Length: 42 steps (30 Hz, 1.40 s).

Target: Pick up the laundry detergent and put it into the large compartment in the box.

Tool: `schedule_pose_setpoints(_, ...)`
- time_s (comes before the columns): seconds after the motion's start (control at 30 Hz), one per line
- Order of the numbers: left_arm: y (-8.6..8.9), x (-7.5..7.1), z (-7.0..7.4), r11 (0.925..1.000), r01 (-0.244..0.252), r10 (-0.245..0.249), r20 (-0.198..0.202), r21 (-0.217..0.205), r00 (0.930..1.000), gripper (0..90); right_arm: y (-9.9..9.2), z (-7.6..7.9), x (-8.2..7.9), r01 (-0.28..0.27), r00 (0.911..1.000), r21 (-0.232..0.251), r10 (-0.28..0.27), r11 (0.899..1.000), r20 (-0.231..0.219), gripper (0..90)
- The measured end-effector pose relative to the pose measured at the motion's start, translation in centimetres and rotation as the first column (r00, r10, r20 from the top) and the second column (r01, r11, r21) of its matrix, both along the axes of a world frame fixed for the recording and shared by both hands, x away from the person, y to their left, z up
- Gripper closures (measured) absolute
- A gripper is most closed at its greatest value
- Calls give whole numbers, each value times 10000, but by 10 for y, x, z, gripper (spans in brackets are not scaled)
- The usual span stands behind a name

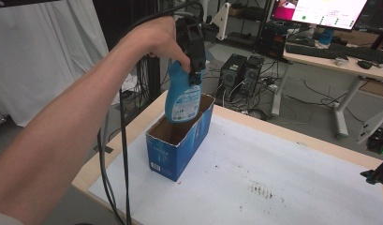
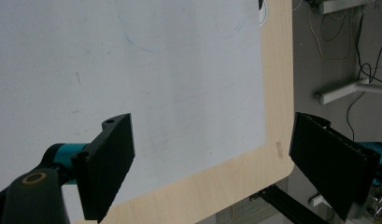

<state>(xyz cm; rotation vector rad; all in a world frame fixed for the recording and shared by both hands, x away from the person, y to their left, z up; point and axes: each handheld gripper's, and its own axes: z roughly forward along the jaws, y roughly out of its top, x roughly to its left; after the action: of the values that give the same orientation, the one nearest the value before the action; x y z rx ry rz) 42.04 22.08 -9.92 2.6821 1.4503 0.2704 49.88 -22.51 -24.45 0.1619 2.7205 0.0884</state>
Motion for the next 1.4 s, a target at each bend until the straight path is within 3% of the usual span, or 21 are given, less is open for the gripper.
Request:
schedule_pose_setpoints(0.5, 11, 6, -27, 10000, -12, 12, -138, -21, 9999, 381, 3, -6, 0, -67, 9999, -36, 66, 10000, -76, 134)
schedule_pose_setpoints(1.03, 22, 14, -86, 9998, 39, -47, -423, -172, 9991, 381, 5, -10, 1, -24, 9998, -118, 22, 9999, -180, 134)
schedule_pose_setpoints(1.2, 23, 15, -107, 9993, 290, -303, -528, -243, 9981, 381, 5, -12, 2, -57, 9998, -133, 54, 9999, -189, 134)
schedule_pose_setpoints(1.4, 24, 15, -124, 9950, 987, -997, -678, -183, 9927, 381, 3, -14, 1, 7, 9997, -207, -11, 9998, -228, 134)
